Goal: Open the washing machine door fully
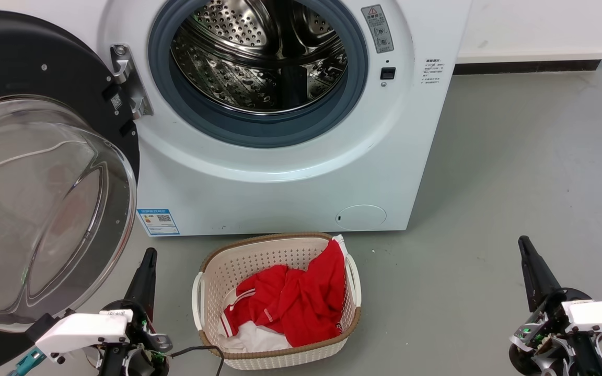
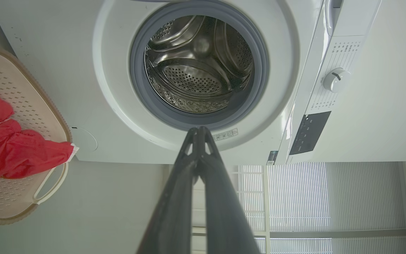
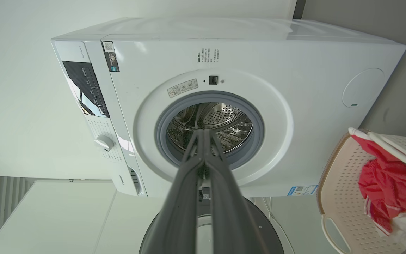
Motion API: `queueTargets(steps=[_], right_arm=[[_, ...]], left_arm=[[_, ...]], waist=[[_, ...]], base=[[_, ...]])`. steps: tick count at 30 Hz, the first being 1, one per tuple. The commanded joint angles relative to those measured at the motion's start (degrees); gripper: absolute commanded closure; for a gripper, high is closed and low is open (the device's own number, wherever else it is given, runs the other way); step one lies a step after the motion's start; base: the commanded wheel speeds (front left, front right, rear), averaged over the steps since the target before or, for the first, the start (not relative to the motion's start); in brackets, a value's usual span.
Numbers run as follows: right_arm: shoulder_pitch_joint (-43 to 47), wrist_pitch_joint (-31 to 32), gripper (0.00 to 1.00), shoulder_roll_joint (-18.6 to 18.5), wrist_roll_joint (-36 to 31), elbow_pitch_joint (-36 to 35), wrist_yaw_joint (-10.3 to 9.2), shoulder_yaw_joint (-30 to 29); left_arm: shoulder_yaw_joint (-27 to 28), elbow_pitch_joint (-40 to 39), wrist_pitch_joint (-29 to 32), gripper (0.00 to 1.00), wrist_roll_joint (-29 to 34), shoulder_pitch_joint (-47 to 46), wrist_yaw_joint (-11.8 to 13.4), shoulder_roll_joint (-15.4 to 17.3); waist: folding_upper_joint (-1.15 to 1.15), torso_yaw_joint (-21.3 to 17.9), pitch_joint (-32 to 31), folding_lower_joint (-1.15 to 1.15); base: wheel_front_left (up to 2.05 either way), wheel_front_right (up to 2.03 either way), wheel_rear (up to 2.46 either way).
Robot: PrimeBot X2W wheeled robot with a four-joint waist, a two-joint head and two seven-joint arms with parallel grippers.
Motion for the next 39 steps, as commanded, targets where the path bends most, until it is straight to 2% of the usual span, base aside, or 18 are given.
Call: queueTargets(steps=[1, 39], right_arm=[[-0.74, 0.39, 1.00, 0.11, 1.03, 0.25, 0.00, -0.11], [-0.90, 0.99, 1.00, 0.62, 0.62, 0.37, 0.00, -0.89]], left_arm=[[0.31, 0.09, 0.20, 1.00, -0.86, -0.56, -0.25, -0.13], [0.33, 0.10, 0.39, 1.00, -1.33, -0.55, -0.33, -0.14]], waist=[[0.00, -0.01, -0.03, 0.00], [0.00, -0.04, -0.09, 0.00]], base=[[0.00, 0.00, 0.00], [0.00, 0.00, 0.00]])
